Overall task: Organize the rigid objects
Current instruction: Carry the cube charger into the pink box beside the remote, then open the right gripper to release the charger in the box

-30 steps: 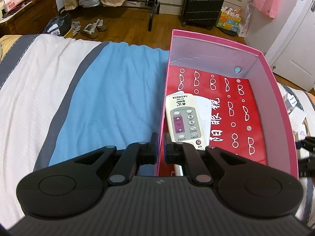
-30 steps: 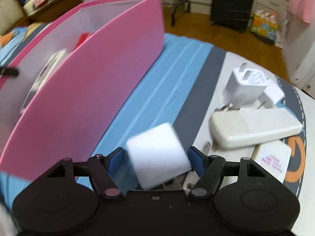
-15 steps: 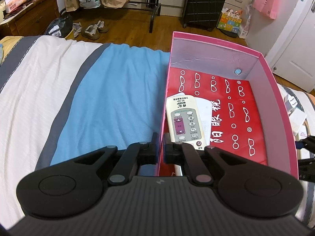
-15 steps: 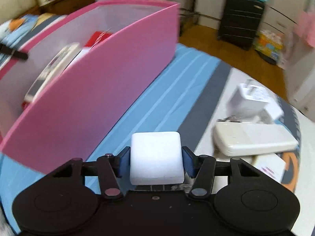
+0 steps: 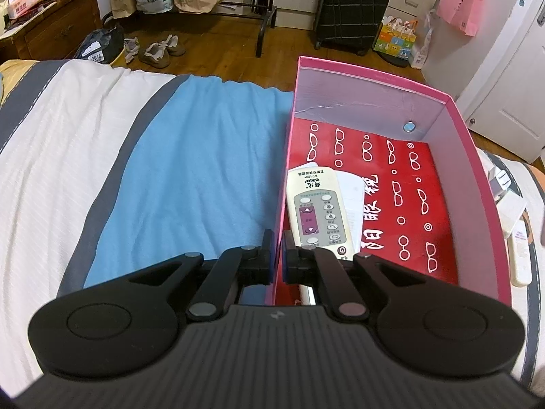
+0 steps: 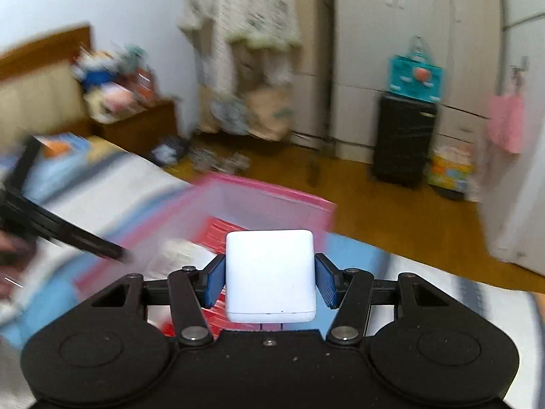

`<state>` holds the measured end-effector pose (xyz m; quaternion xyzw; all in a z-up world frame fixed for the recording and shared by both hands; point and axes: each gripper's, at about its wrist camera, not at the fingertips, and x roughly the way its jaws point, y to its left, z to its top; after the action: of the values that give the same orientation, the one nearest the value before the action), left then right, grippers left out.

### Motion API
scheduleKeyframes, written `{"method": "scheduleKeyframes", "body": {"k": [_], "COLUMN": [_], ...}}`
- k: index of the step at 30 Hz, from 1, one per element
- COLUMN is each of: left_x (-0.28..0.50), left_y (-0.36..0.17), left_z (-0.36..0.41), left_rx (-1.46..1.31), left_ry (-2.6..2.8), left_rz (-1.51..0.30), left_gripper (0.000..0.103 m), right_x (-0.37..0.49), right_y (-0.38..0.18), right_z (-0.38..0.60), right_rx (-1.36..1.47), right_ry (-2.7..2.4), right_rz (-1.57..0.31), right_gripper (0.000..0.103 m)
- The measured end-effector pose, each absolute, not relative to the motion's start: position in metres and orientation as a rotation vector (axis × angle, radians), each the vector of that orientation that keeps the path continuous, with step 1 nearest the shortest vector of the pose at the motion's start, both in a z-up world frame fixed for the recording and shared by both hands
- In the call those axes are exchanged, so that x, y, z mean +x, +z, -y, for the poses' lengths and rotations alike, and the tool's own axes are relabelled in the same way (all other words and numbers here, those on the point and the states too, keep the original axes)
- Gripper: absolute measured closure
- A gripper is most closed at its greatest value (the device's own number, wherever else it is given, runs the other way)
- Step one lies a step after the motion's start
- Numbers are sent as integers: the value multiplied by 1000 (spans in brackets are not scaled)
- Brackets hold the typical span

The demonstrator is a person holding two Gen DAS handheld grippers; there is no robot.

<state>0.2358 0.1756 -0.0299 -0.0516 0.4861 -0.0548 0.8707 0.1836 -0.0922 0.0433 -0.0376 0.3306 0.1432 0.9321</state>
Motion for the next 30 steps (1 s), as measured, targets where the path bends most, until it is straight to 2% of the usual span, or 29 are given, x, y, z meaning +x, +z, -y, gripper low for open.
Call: {"method": "scheduleKeyframes", "body": {"k": [5,10,19,22,30], "left_x": [235,235,236,237,237], "left_y": [-31,-31,-33,-33,-33], "left_z": [-177,-185,-188,-188,-187], "left_rx": [-114,-157,-179,-183,-177], "left_ry": [-116,-132,-150,-155,-155], "left_rz": [-1014,-1017,-1015,-1015,-1014], "left_gripper": [100,100,100,100,100], "right_x": [216,251,282,286,293], "right_y": [27,-12,-58,-74,-84], "right_z": [47,16,-1,-3,9], "right_rx": [138,60,-68,-109,81], "right_ry": [455,352,128,62,35], "right_rz": [-930,-1057,-1139,-1240,-1333], "right_gripper": [43,43,43,43,43]}}
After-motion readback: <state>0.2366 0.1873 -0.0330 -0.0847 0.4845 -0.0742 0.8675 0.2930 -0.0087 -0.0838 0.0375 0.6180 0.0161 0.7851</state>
